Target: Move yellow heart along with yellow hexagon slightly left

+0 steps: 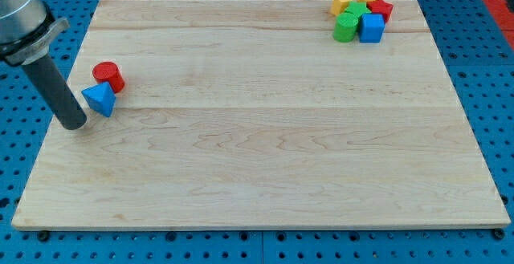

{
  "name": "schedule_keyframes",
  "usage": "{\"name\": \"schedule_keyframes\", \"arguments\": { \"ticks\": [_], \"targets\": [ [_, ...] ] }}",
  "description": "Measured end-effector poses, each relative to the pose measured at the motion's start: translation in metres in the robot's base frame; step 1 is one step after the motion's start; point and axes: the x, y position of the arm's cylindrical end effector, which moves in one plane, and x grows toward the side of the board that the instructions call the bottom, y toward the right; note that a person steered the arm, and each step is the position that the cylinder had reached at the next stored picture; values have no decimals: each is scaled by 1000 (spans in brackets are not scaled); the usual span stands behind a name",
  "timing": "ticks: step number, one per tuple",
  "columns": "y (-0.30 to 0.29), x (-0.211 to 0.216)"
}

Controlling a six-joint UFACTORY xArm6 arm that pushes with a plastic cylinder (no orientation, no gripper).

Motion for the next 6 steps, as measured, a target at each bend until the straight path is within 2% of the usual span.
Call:
{"name": "schedule_keyframes", "arguments": {
  "ticks": [2, 3, 4, 5, 6],
  "targets": [
    [0, -33],
    [0, -33],
    [0, -10],
    [25, 18],
    [125, 19]
  ]
}}
